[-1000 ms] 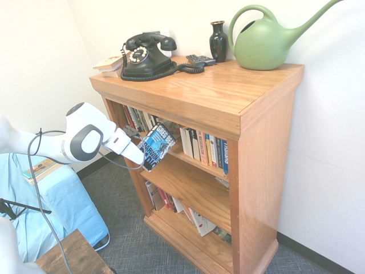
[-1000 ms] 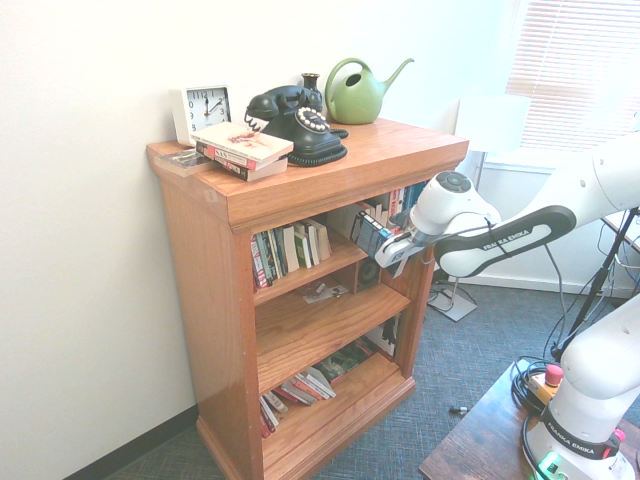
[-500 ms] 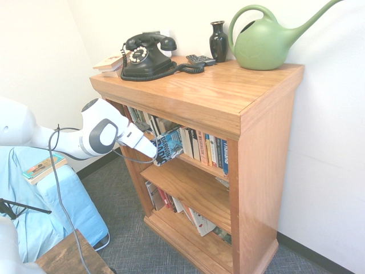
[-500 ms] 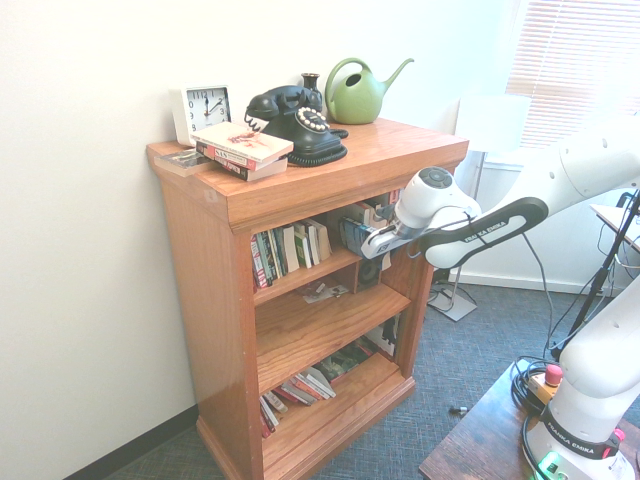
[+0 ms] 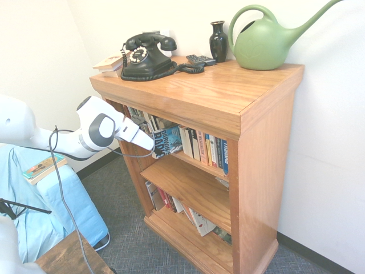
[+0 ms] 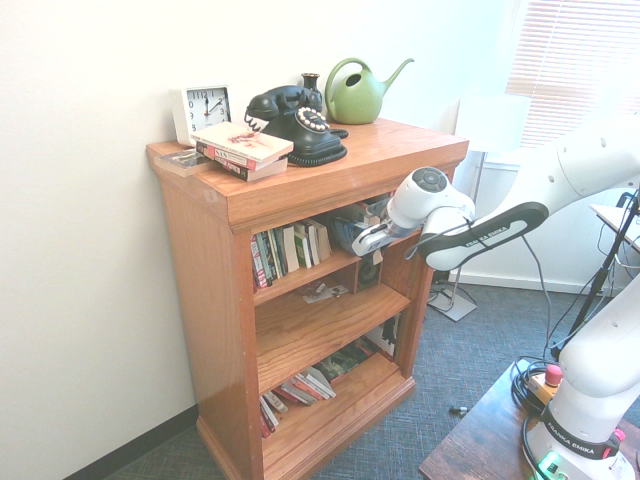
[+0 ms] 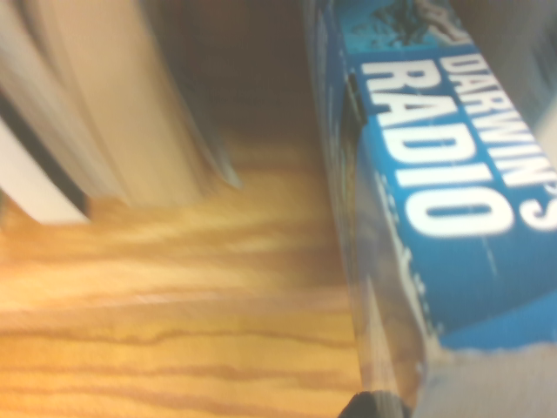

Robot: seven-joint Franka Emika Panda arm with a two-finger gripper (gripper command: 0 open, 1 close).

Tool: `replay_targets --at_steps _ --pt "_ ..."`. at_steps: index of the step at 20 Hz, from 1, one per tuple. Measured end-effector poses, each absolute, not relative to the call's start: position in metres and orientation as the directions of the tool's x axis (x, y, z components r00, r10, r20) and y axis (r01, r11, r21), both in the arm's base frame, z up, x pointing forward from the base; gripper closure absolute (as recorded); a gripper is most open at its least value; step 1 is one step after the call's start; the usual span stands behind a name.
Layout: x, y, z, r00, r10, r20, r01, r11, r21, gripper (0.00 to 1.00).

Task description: Shelf the books

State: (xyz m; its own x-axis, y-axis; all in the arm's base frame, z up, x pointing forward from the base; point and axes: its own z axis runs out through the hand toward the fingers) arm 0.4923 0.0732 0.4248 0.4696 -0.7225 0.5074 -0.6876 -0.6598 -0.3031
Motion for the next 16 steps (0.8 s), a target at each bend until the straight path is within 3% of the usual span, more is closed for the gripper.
replay_targets --at_steps 16 --pt "0.527 0.098 0.4 0.369 -0.719 0.589 -0.663 -0.648 -0.375 1.0"
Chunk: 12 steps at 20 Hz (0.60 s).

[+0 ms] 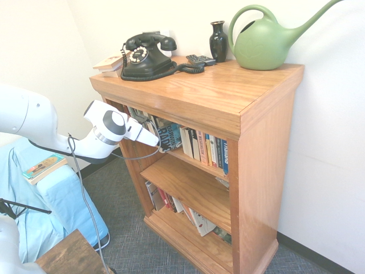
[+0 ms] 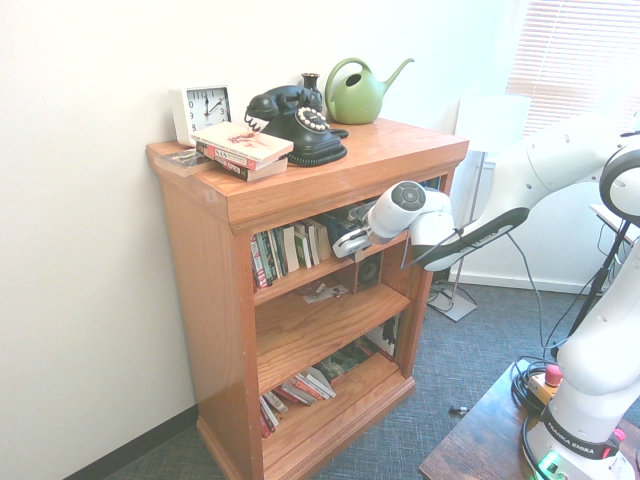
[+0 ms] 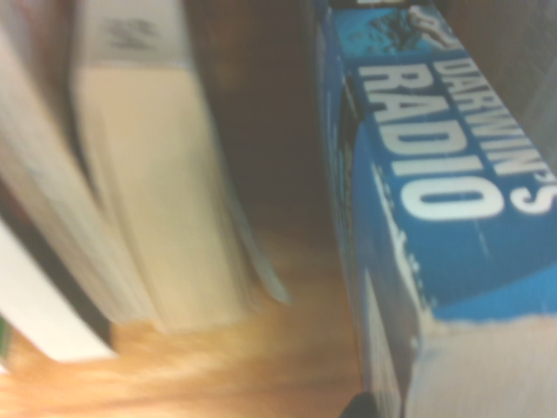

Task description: Shelf the books

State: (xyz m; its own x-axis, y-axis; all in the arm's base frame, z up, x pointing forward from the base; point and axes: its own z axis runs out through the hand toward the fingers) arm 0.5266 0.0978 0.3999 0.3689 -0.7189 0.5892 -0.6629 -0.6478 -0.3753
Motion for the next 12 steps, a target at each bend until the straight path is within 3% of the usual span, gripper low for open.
replay_targets --at_steps 12 --pt "0.551 0.125 0.382 0.298 -0.674 0.676 -0.625 -0.673 -0.396 1.0"
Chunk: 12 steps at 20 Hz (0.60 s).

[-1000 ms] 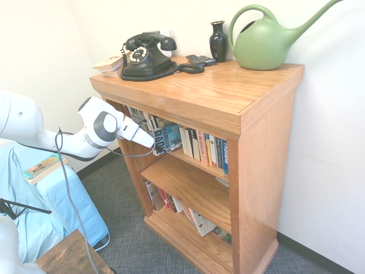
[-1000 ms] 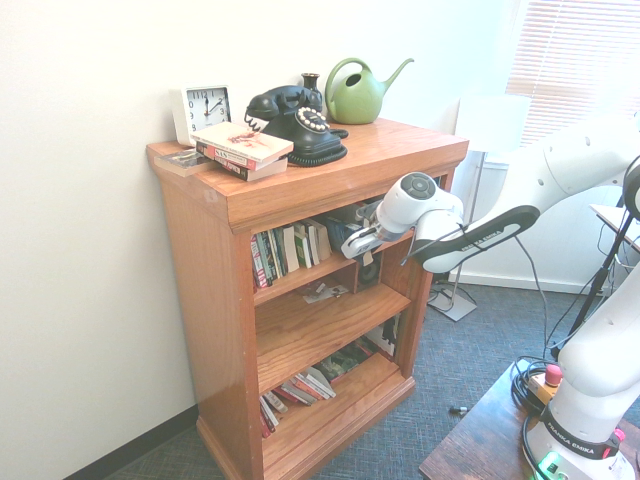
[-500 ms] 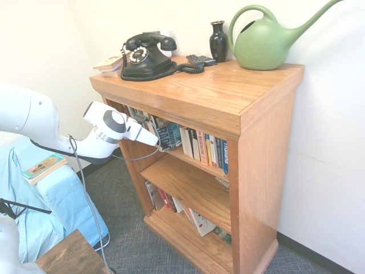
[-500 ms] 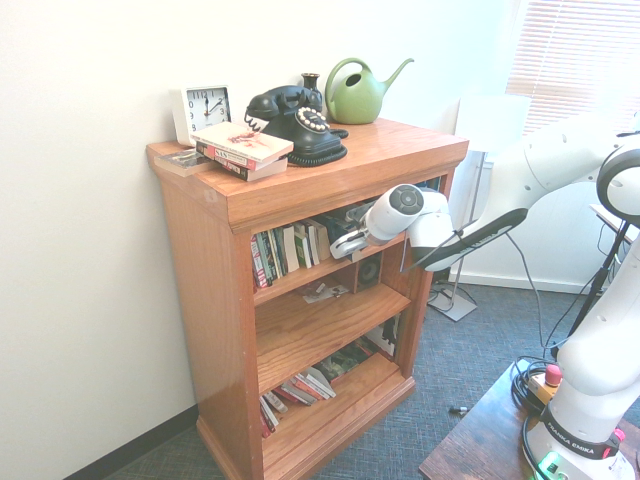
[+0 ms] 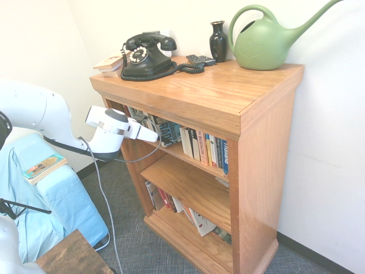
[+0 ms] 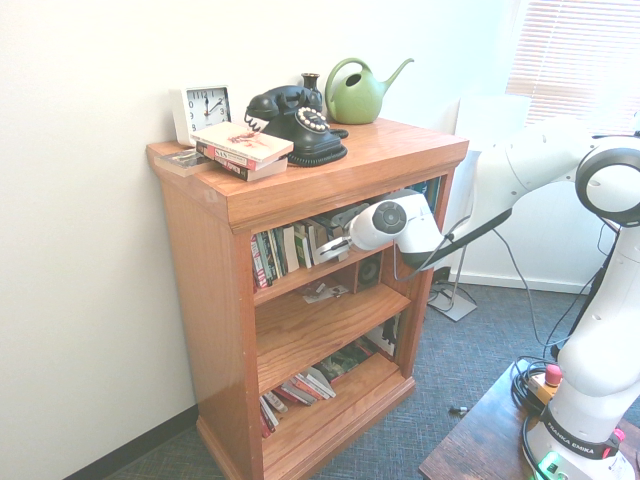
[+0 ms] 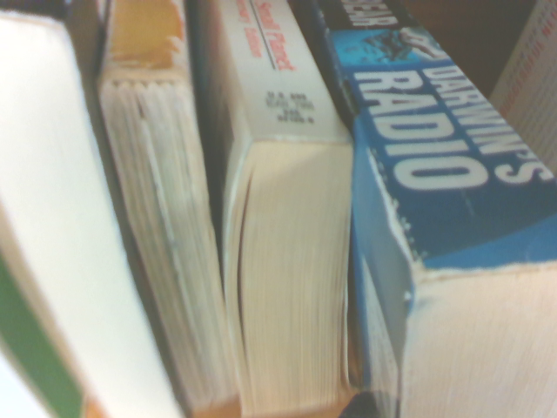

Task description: Shelf the books

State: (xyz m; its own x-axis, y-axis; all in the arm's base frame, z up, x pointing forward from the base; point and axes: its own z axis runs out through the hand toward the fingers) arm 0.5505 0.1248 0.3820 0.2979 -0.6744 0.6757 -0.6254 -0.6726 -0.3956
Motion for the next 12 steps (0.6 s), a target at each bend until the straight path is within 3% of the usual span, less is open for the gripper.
replay_targets --at_steps 5,6,12 --pt "0.5569 0.13 0.3721 0.269 -0.667 0.695 -0.618 -0.673 -0.406 1.0" --pt "0.557 0.1309 0.3711 0.263 -0.666 0.698 -0.617 -0.672 -0.409 0.0" --pt "0.559 0.1344 0.3701 0.243 -0.67 0.701 -0.619 -0.664 -0.42 0.0"
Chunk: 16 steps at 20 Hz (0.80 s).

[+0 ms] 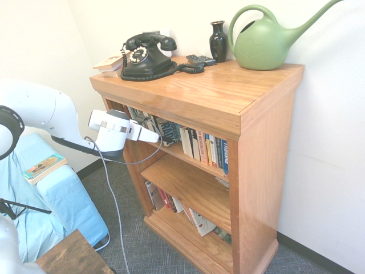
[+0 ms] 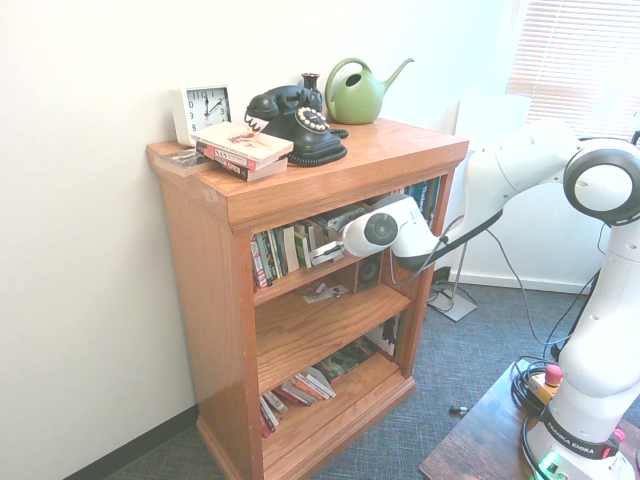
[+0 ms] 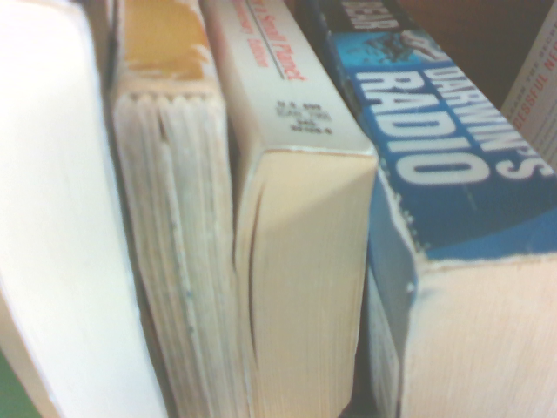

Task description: Shelf the books

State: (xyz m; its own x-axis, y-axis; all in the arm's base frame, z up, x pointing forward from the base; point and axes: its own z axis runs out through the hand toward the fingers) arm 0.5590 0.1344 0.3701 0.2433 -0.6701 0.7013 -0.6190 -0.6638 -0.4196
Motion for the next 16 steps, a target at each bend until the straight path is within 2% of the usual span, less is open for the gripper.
replay_targets --at_steps 12,16 --pt "0.56 0.132 0.375 0.229 -0.68 0.696 -0.623 -0.652 -0.432 0.0" --pt "0.544 0.131 0.375 0.247 -0.715 0.653 -0.636 -0.629 -0.448 0.0"
